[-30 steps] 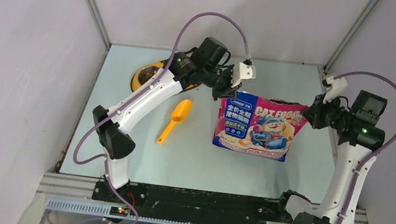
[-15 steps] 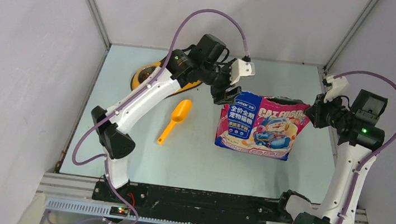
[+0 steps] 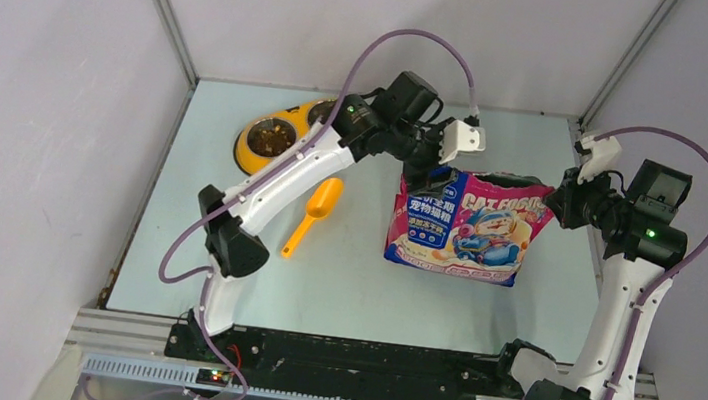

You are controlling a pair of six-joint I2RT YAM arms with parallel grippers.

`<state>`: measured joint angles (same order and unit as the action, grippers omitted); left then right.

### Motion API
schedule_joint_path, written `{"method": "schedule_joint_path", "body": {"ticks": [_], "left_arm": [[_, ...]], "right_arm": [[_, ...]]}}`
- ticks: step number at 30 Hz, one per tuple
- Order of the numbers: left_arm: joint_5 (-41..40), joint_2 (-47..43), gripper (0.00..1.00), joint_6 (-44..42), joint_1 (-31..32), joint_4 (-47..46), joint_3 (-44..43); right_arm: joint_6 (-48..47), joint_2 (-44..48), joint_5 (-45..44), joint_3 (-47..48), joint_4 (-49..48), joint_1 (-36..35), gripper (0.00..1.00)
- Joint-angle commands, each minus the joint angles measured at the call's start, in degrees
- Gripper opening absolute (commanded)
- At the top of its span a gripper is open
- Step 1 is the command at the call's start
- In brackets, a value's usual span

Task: Serve the pet food
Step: Close the pet food bag at the center of the board.

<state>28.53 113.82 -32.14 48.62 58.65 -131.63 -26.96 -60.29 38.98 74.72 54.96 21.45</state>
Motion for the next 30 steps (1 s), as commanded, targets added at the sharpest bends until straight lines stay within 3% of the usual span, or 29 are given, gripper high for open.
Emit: {"method": "schedule_joint_path", "body": {"ticks": [1, 3, 4, 8, 10, 18, 20, 21, 22, 23, 25, 30], "left_arm": [[-1.44, 1.21, 0.70, -0.52, 0.55, -0.50, -2.06], [-1.55, 1.61, 0.57, -0.46, 0.68, -0.69, -2.43], [-1.81, 1.73, 0.43, -0.31, 0.68, -0.76, -2.65], [-3.50, 1.93, 0.05, 0.50, 0.94, -1.53, -2.92], [-4.55, 1.70, 0.00, 1.20, 0.95, -1.93, -2.82], [-11.52, -4.45, 0.00, 4.22, 0.92, -6.58, 3.55], [-10.97, -6.22, 0.00, 4.32, 0.87, -6.54, 4.96], [-10.26, -6.32, 0.00, 4.57, 0.87, -6.36, 5.06], [-9.90, -6.39, 0.00, 4.82, 0.88, -6.12, 5.13], [-9.24, -6.36, 0.00, 5.07, 0.87, -6.06, 5.13], [-8.39, -6.08, 0.00, 5.40, 0.92, -5.87, 5.17], [-7.05, -5.39, 0.00, 6.51, 0.86, -5.79, 5.16]], "right_arm": [[-1.05, 1.41, -1.11, 1.51, -6.72, 0.17, 0.00], [-1.14, 1.70, -1.09, 1.07, -7.19, 0.12, 0.00], [-1.16, 1.82, -1.21, 0.70, -7.43, 0.05, 0.00], [-1.24, 1.94, -1.47, 0.28, -7.79, -0.18, 0.00], [-1.22, 2.00, -1.84, 0.32, -8.06, -0.18, 0.00], [-4.85, 2.70, -4.54, 0.41, -8.54, -0.05, 0.00], [-8.42, 3.55, -2.28, 0.81, -5.73, -0.98, 0.11], [-11.28, 3.93, -0.34, 1.06, -4.72, -2.10, 0.28], [-12.68, 4.80, 0.77, 1.42, -3.18, -2.77, 0.37], [-15.21, 5.21, 2.55, 1.54, -2.57, -4.59, 0.54], [-17.63, 5.12, 4.24, 3.38, -0.42, -7.72, 0.68], [-18.13, 1.86, 4.45, 5.14, -0.68, -15.65, 0.76]]}}
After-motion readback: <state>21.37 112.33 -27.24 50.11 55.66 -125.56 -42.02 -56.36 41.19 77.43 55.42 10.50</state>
